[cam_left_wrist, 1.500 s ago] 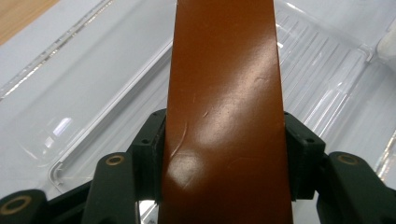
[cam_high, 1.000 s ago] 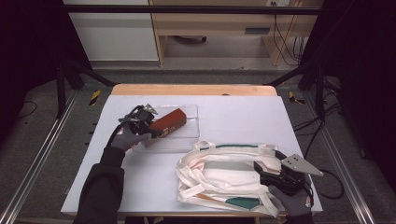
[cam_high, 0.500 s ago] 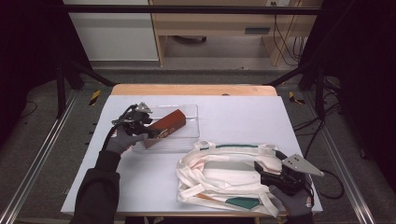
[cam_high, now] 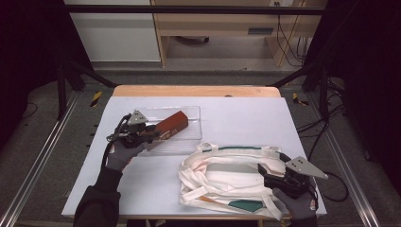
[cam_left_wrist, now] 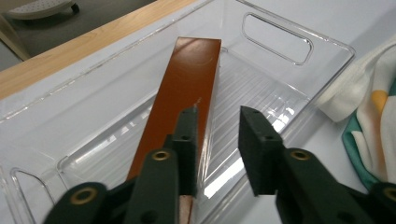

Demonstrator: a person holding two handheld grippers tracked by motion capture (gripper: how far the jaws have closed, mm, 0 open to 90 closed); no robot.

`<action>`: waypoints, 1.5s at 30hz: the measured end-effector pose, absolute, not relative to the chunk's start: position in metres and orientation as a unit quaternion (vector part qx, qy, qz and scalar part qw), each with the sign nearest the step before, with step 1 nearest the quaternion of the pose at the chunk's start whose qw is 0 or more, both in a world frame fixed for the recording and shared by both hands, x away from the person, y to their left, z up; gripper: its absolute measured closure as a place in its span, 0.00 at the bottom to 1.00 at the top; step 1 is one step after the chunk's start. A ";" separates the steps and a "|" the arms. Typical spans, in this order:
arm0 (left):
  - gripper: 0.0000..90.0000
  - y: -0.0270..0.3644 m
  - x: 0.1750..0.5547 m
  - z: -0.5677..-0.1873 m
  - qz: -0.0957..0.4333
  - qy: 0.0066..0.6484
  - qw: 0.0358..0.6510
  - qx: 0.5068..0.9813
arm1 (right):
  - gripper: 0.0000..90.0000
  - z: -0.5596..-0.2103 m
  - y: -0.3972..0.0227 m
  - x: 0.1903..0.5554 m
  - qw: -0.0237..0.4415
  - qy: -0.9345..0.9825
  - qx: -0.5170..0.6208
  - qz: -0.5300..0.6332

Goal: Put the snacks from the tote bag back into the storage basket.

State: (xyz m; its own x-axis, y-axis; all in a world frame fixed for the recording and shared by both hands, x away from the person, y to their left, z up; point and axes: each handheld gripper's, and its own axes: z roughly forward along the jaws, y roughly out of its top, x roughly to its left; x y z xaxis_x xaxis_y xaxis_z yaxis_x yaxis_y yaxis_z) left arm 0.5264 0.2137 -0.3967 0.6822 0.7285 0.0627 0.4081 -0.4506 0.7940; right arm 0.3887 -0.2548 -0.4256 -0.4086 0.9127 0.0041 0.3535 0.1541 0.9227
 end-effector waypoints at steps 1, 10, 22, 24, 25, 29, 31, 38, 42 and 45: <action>0.80 0.213 0.525 -0.398 0.205 0.345 0.396 0.826 | 0.15 -0.426 -0.255 0.389 0.301 0.699 0.452 0.466; 1.00 0.212 0.529 -0.412 0.193 0.368 0.369 0.832 | 0.15 -0.427 -0.254 0.389 0.298 0.699 0.454 0.465; 1.00 0.214 0.537 -0.420 0.182 0.381 0.356 0.834 | 0.15 -0.428 -0.253 0.390 0.299 0.702 0.452 0.463; 1.00 0.215 0.537 -0.420 0.180 0.384 0.354 0.834 | 0.15 -0.428 -0.253 0.390 0.297 0.702 0.452 0.463; 1.00 0.215 0.538 -0.421 0.182 0.383 0.351 0.835 | 0.15 -0.428 -0.253 0.390 0.298 0.702 0.452 0.463; 1.00 0.217 0.540 -0.422 0.186 0.387 0.342 0.836 | 0.15 -0.428 -0.253 0.390 0.297 0.701 0.453 0.463; 1.00 0.218 0.541 -0.422 0.188 0.389 0.341 0.835 | 0.15 -0.428 -0.253 0.390 0.297 0.701 0.453 0.463; 1.00 0.224 0.544 -0.422 0.191 0.403 0.338 0.828 | 0.15 -0.428 -0.253 0.390 0.297 0.701 0.453 0.463; 1.00 0.226 0.546 -0.423 0.198 0.414 0.335 0.823 | 0.15 -0.428 -0.253 0.390 0.298 0.701 0.453 0.463; 1.00 0.228 0.549 -0.423 0.200 0.423 0.330 0.820 | 0.15 -0.428 -0.253 0.390 0.297 0.702 0.453 0.463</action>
State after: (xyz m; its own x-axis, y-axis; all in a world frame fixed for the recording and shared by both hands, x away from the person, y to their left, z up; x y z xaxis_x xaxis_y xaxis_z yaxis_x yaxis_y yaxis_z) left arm 0.5488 0.2279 -0.4230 0.5623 0.8255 0.0486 0.5613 -0.4242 0.7107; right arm 0.3896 -0.2529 -0.4278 -0.4130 0.9107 0.0021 0.3604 0.1613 0.9188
